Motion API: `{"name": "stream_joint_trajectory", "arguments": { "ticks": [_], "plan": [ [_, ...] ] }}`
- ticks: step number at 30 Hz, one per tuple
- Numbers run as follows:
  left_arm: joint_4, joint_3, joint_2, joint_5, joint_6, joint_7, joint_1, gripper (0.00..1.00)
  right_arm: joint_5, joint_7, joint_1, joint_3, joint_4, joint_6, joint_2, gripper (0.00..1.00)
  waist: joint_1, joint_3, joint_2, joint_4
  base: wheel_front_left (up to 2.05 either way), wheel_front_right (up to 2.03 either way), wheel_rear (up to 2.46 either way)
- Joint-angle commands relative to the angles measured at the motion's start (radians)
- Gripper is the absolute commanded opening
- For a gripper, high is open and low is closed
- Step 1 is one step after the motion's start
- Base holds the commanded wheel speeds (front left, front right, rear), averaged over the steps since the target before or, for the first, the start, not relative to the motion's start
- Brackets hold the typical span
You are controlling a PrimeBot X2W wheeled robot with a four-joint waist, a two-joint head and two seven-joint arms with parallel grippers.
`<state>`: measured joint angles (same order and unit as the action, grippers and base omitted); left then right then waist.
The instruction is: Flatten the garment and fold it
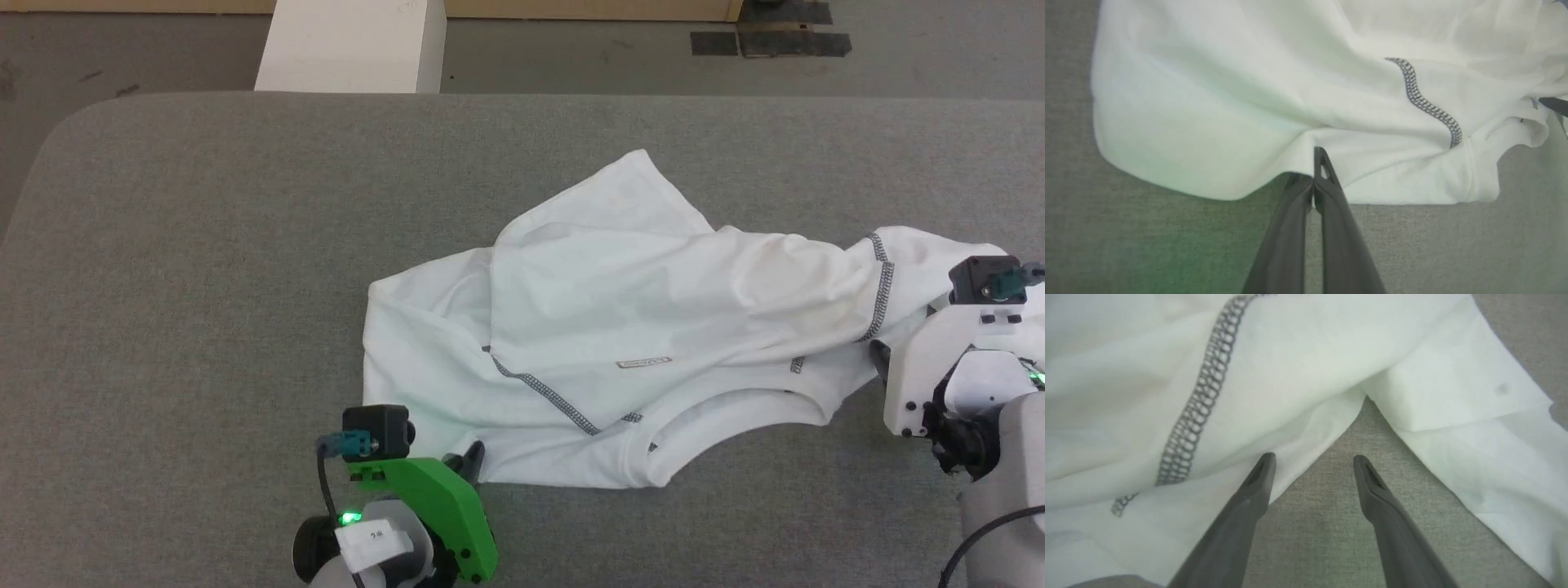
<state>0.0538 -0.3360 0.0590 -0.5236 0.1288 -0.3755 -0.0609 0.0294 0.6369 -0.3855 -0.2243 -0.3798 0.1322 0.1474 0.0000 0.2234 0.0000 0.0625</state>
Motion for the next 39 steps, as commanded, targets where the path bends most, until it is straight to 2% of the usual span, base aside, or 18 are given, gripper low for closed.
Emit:
{"name": "stream_joint_trajectory", "arguments": {
  "ticks": [1, 7, 8, 9, 10, 11, 17, 23, 27, 31, 34, 39],
  "plan": [
    [-0.005, 0.000, 0.005, -0.001, 0.003, 0.006, -0.007, 0.00, -0.018, 0.002, -0.027, -0.006, -0.022, -0.002, -0.004, 1.00, 0.0000, 0.016, 0.0000, 0.007, 0.00, 0.00, 0.00],
    [-0.006, -0.008, 0.004, -0.001, 0.004, 0.011, -0.018, 0.00, -0.051, -0.007, -0.081, -0.017, -0.103, -0.002, -0.012, 1.00, 0.0000, 0.037, 0.0000, 0.008, 0.00, 0.00, 0.00],
    [-0.005, -0.009, 0.004, -0.001, 0.004, 0.012, -0.020, 0.00, -0.050, -0.004, -0.087, -0.018, -0.115, -0.002, -0.013, 0.86, 0.0000, 0.038, 0.0000, 0.008, 0.00, 0.00, 0.00],
    [-0.005, -0.009, 0.004, -0.001, 0.004, 0.013, -0.023, 0.00, -0.051, -0.004, -0.093, -0.015, -0.126, -0.002, -0.014, 0.25, 0.0000, 0.040, 0.0000, 0.008, 0.00, 0.00, 0.00],
    [-0.004, -0.010, 0.004, -0.002, 0.004, 0.014, -0.024, 0.00, -0.049, -0.010, -0.097, -0.013, -0.131, -0.002, -0.013, 0.04, 0.0000, 0.042, 0.0000, 0.008, 0.00, 0.00, 0.00],
    [-0.003, -0.010, 0.004, -0.002, 0.004, 0.016, -0.026, 0.00, -0.047, -0.016, -0.102, -0.012, -0.138, -0.002, -0.011, 0.00, 0.0000, 0.043, 0.0000, 0.007, 0.00, 0.00, 0.00],
    [0.004, -0.010, 0.003, -0.010, 0.000, 0.034, -0.026, 0.00, -0.004, -0.049, -0.102, -0.004, -0.134, -0.002, 0.006, 0.00, 0.0000, 0.022, 0.0000, 0.003, 0.00, 0.00, 0.00],
    [-0.021, 0.026, -0.002, -0.089, -0.016, 0.092, -0.015, 0.00, 0.140, -0.032, -0.030, 0.022, -0.037, -0.002, 0.025, 0.00, 0.0000, -0.031, 0.0000, -0.007, 0.00, 0.00, 0.00],
    [-0.069, 0.074, -0.006, -0.200, -0.029, 0.147, -0.006, 0.00, 0.302, 0.057, 0.052, 0.047, 0.101, -0.002, 0.044, 0.00, 0.0000, -0.079, 0.0000, -0.022, 0.00, 0.00, 0.00],
    [-0.134, 0.119, -0.008, -0.299, -0.045, 0.201, -0.013, 0.00, 0.479, 0.195, 0.131, 0.046, 0.278, -0.002, 0.066, 0.00, 0.0000, -0.135, 0.0000, -0.042, 0.00, 0.00, 0.00],
    [-0.180, 0.148, -0.008, -0.354, -0.052, 0.214, -0.045, 0.00, 0.594, 0.280, 0.157, -0.001, 0.413, -0.002, 0.062, 0.00, 0.0000, -0.169, 0.0000, -0.051, 0.00, 0.00, 0.00],
    [-0.232, 0.192, 0.020, -0.376, -0.056, 0.197, -0.165, 0.00, 0.670, 0.354, 0.108, -0.097, 0.544, -0.002, 0.033, 0.00, 0.0000, -0.200, 0.0000, -0.056, 0.00, 0.00, 0.00]
  ]
}}
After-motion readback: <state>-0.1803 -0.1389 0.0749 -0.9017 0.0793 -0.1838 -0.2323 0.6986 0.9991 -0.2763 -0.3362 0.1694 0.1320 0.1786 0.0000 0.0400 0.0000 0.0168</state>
